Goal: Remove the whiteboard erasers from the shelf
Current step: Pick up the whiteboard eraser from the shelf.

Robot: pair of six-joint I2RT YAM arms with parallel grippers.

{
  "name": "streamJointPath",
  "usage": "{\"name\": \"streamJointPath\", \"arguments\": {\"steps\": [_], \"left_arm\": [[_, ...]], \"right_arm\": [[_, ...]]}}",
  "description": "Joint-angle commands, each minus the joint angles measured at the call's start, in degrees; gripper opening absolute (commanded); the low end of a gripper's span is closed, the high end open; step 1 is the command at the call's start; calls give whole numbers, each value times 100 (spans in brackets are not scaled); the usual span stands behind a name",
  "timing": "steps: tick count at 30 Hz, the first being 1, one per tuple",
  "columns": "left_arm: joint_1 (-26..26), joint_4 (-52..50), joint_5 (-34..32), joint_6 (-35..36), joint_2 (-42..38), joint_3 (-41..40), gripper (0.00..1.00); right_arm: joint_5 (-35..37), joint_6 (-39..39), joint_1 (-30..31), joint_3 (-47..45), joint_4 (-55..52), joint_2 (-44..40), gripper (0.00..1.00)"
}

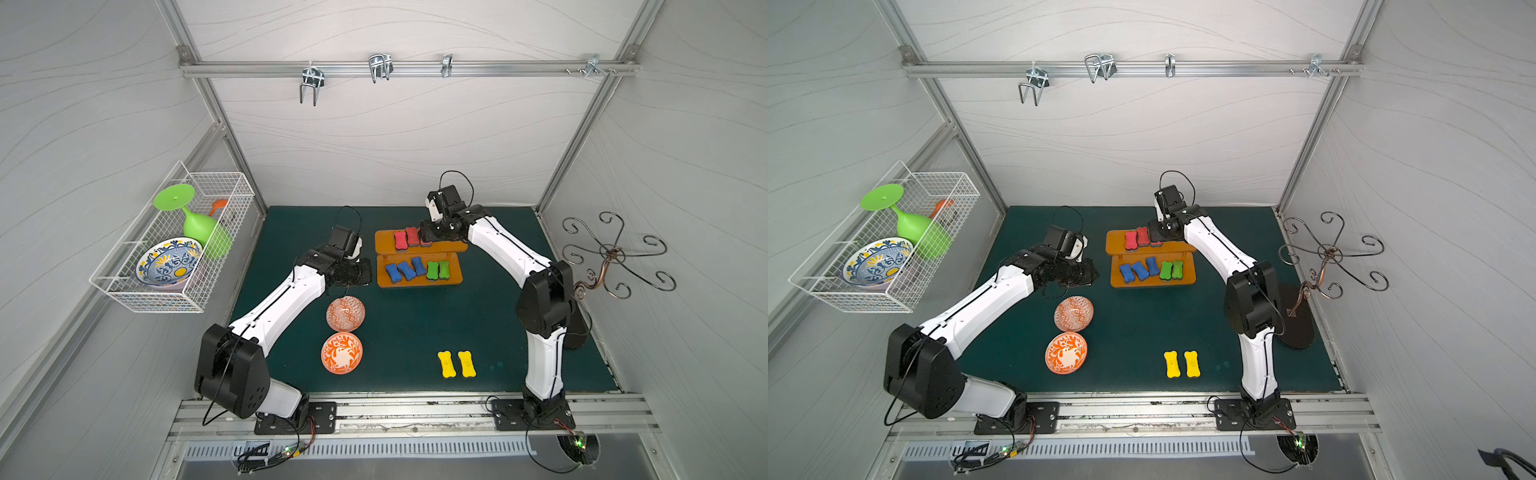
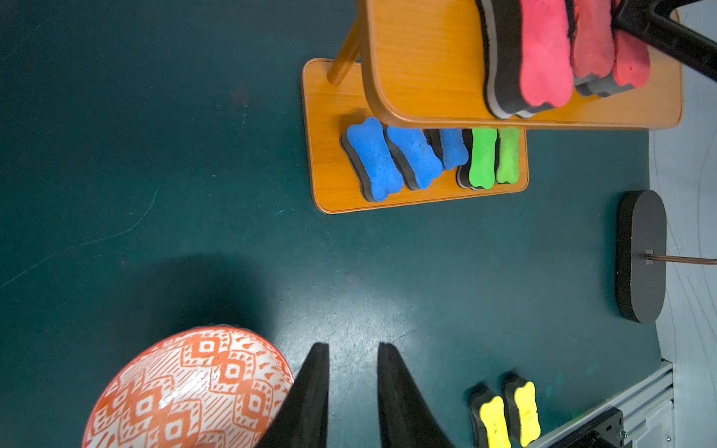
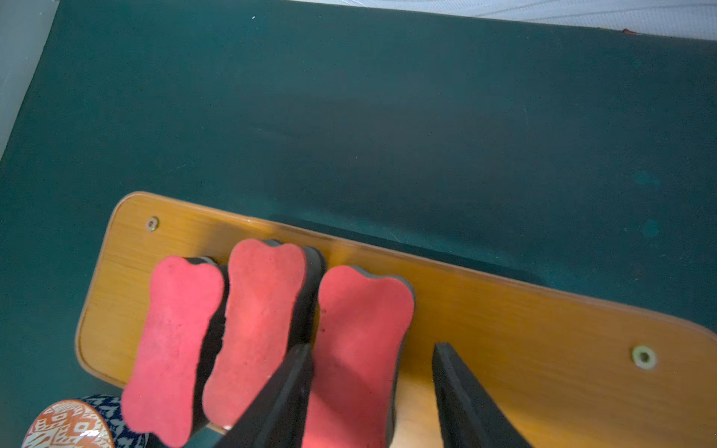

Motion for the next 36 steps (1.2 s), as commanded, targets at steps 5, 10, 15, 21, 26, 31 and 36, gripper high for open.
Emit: {"name": "streamJointPath", "arguments": {"steps": [5, 10, 15, 21, 26, 31, 36], "left_arm": [[35, 134, 96, 77, 16, -7, 26], [37, 147, 99, 78, -3, -29, 26], [44, 147, 88, 78, -43, -54, 26], [62, 147, 123, 86, -70, -65, 26], [81, 155, 149, 87, -111, -98, 26], [85, 155, 147, 86, -145, -117, 26], [88, 157, 145, 85, -179, -135, 26]], "right_arm": [[154, -78, -161, -155, -105, -176, 54], [107, -94, -99, -84, -122, -169, 54], [213, -119, -74, 50, -236, -7, 58], [399, -182, -39, 57, -292, 128, 58], [402, -185, -12, 118, -347, 136, 58], [318, -185, -3, 237, -416, -15, 58], [317, -132, 46, 322, -450, -174, 61]]}}
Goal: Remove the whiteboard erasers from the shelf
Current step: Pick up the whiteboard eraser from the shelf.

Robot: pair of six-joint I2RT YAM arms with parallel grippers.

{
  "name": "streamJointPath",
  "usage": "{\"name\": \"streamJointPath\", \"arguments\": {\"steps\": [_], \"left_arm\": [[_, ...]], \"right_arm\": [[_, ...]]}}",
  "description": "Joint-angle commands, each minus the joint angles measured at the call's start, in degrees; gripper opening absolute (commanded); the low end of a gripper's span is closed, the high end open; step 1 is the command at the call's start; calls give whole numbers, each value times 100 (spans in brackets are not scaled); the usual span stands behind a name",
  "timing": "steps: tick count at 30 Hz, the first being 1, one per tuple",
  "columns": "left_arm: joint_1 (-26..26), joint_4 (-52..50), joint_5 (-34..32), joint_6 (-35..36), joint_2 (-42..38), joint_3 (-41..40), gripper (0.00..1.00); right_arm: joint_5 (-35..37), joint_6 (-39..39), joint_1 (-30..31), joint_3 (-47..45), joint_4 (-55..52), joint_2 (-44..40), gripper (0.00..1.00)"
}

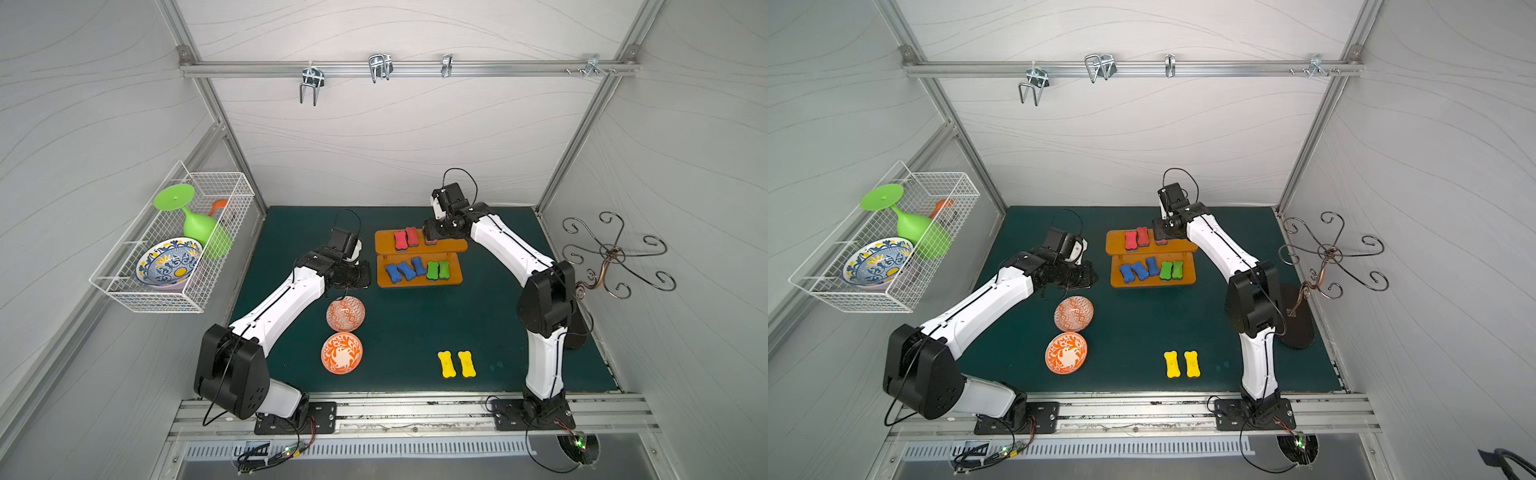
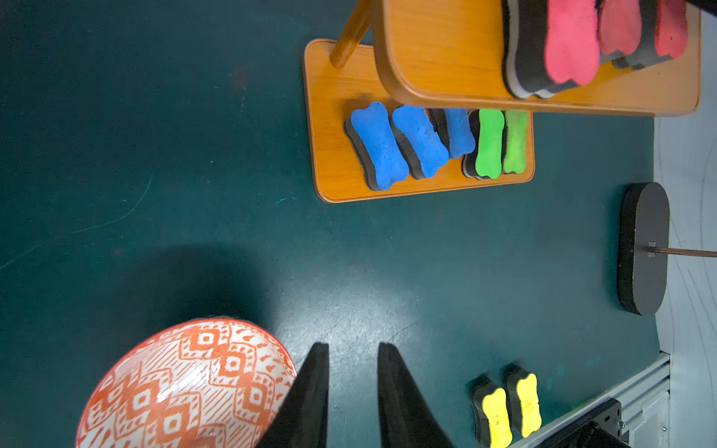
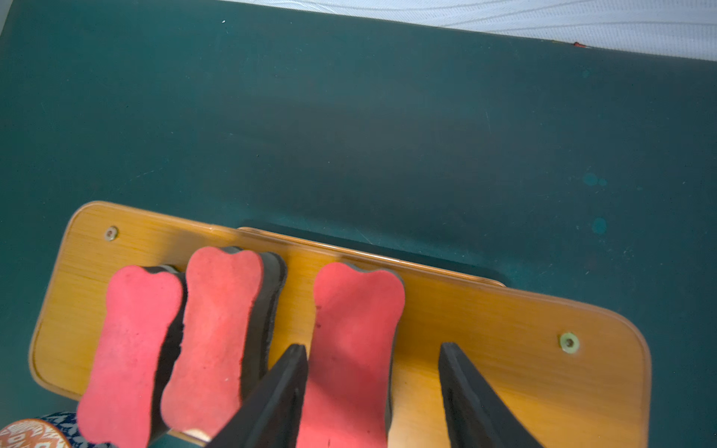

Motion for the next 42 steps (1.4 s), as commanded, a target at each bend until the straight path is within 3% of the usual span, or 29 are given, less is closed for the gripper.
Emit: {"name": "streamJointPath", "arguments": {"steps": [1, 9, 24, 28, 33, 37, 42], "left_arm": [[38, 155, 21, 63, -151, 17, 26], [38, 168, 38, 43, -216, -18, 26], [29, 143, 47, 61, -304, -61, 26], [33, 130, 30, 67, -313, -50, 26], [27, 51, 29, 53, -329, -61, 26], [-43, -66, 32, 10, -489, -185, 26], [-48, -148, -89, -63, -848, -429, 26]], "right_arm": [[37, 24, 83, 122, -194, -183, 62], [246, 105, 154, 166, -227, -56, 65], [426, 72, 179, 284, -311, 441, 56], [395, 73, 190, 371, -364, 533, 51], [345, 191, 190, 335, -447, 382, 35], [342, 473, 312, -343, -331, -312, 31], [714, 1137, 902, -2335, -79, -1865, 31]]}}
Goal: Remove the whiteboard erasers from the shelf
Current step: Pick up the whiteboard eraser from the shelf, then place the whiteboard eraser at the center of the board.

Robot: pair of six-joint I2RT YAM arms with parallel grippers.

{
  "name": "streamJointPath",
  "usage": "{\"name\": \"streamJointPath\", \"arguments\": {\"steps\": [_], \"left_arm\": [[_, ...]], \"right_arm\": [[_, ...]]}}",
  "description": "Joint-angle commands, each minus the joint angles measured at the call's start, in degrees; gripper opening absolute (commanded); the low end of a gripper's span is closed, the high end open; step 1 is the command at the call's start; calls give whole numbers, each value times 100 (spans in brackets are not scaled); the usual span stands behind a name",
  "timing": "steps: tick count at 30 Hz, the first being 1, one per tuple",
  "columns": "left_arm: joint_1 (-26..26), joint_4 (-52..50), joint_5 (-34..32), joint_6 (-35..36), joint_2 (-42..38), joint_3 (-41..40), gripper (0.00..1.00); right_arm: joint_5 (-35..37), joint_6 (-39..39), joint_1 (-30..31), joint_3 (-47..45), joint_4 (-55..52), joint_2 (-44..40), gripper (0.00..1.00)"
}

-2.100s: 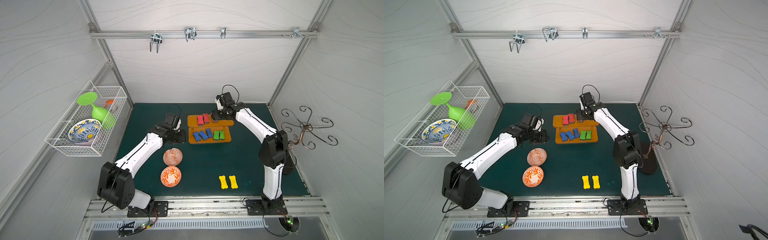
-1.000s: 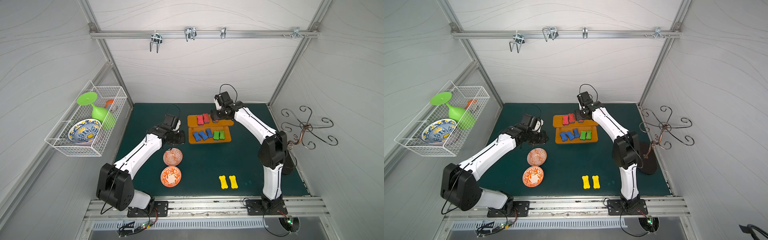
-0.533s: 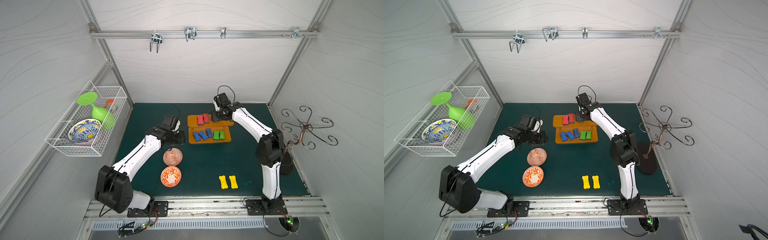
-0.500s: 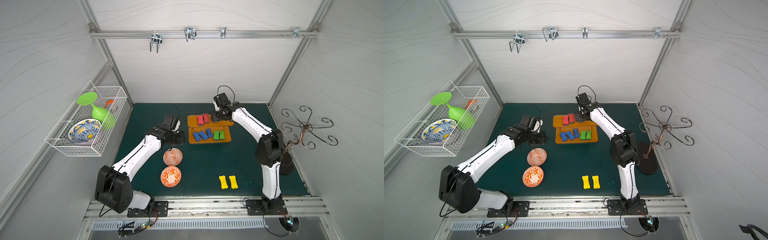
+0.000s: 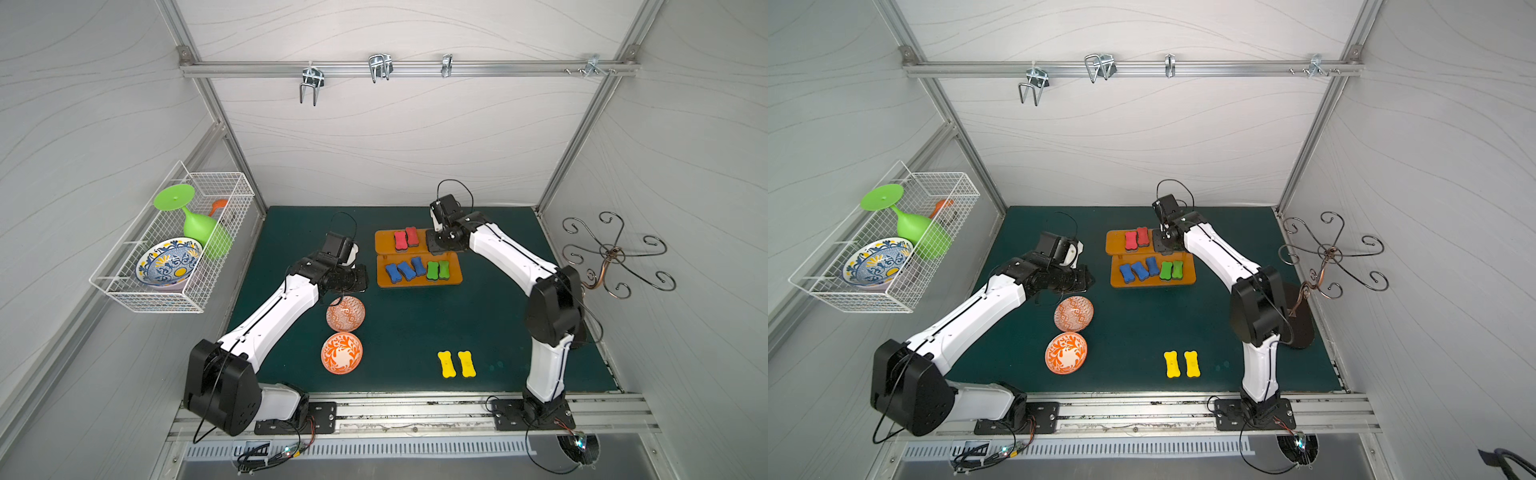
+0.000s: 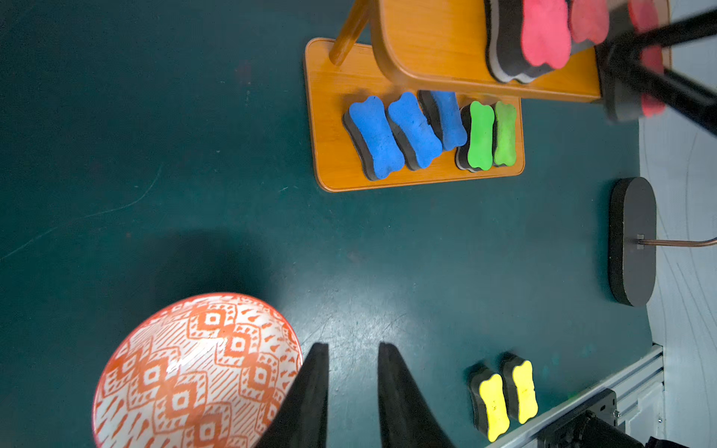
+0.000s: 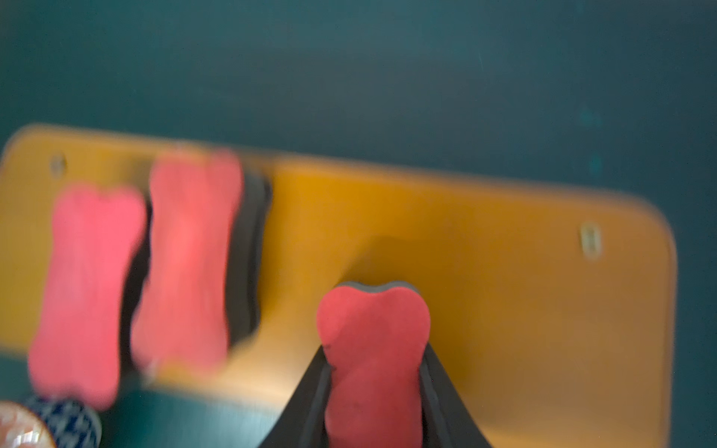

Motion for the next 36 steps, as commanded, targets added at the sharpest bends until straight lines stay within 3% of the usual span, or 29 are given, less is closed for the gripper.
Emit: {"name": "streamJointPath", "arguments": {"steps": [1, 7, 14, 23, 36], "left_arm": [[-22, -89, -90, -41, -297, -80, 26], [-27, -85, -121, -32, -564, -275, 26], [-30, -58, -153, 12, -773, -504, 26], [-27, -30, -297, 78, -978, -630, 27], [-21, -25, -266, 109, -913, -590, 27]], "right_arm": [[293, 732, 627, -1215, -100, -1151, 32], [259, 2209, 1970, -3329, -106, -2452, 33], [30, 2913, 2917, -4032, 137, -2252, 36], [-343, 3012, 3200, -3915, 464, -1489, 38], [-675, 3177, 3307, -4056, 332, -1301, 45]]}}
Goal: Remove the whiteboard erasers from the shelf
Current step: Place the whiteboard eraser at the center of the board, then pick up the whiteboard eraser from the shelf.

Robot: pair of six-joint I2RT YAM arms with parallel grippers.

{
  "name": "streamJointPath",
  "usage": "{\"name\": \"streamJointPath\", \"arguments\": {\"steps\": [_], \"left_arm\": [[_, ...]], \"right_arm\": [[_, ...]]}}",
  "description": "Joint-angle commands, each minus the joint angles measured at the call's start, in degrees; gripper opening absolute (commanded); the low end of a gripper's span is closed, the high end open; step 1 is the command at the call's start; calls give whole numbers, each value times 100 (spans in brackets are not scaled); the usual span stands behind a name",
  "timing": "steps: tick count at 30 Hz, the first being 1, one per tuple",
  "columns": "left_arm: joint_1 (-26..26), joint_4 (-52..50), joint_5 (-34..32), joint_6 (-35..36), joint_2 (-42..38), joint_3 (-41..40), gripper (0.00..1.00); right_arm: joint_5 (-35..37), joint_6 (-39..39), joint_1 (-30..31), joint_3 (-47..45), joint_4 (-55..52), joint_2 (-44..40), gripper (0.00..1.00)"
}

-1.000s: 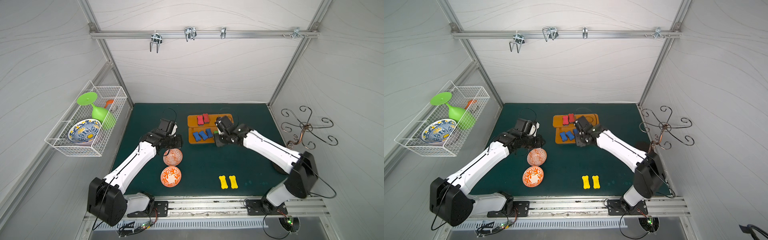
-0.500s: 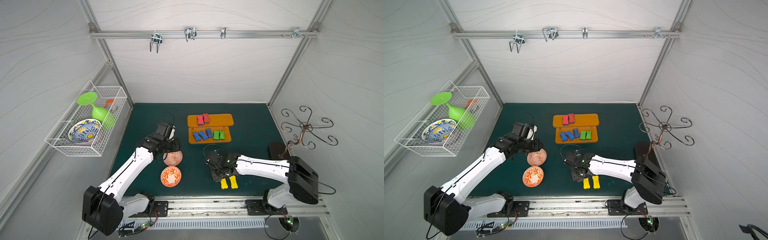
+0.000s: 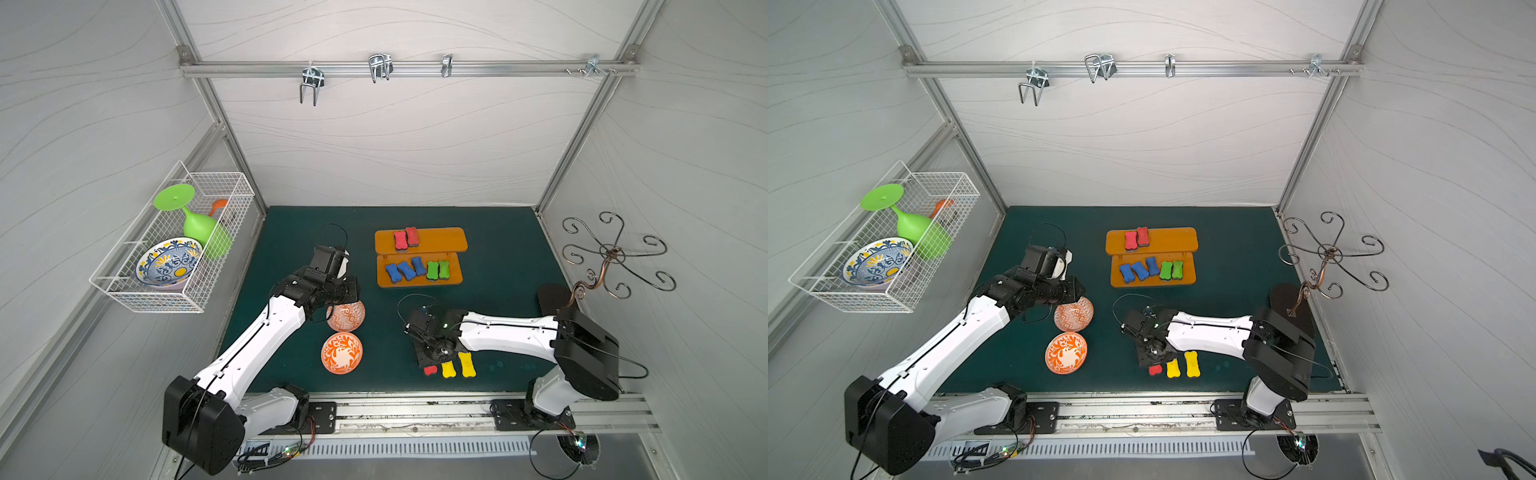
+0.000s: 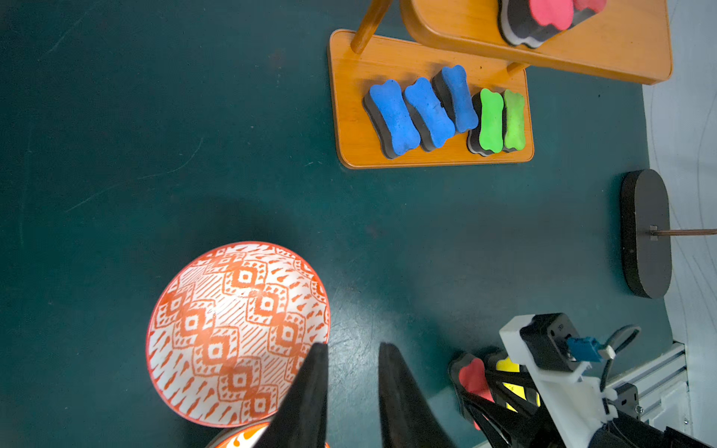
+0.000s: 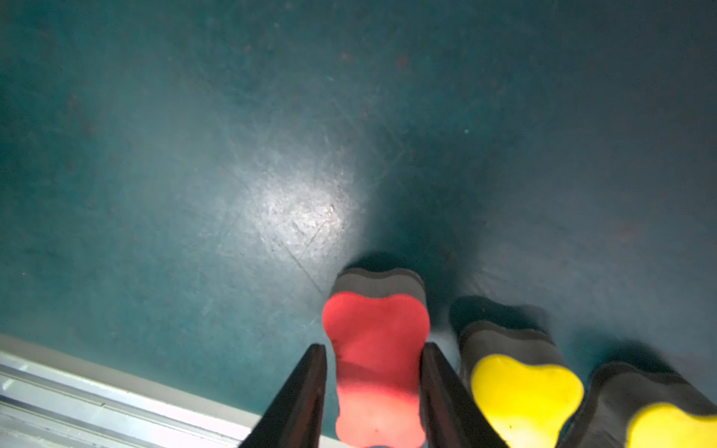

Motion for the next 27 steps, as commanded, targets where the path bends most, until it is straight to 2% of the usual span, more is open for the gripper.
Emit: {"name": "streamJointPath", "arguments": {"steps": [1, 8, 14, 19, 24, 27], "left_arm": [[-24, 86, -15, 65, 8, 37, 27], [-24, 51, -99, 92, 116, 154, 27], [-62, -60, 100, 106, 551, 755, 27], [-323, -317, 14, 109, 1294, 1756, 32], [-506, -704, -66, 110, 2301, 3005, 46], [-599, -967, -228, 49, 2897, 3773, 44]], "right_arm": [[-156, 80, 63, -40, -147, 73, 45], [8, -98, -16, 143, -434, -341, 49], [-159, -816, -728, 270, -376, -1065, 53], [-353, -1865, -1661, 277, -184, -1682, 58], [-875, -2507, -2503, 353, -53, -1840, 59], [-1190, -2726, -2861, 321, 79, -1838, 59]]}}
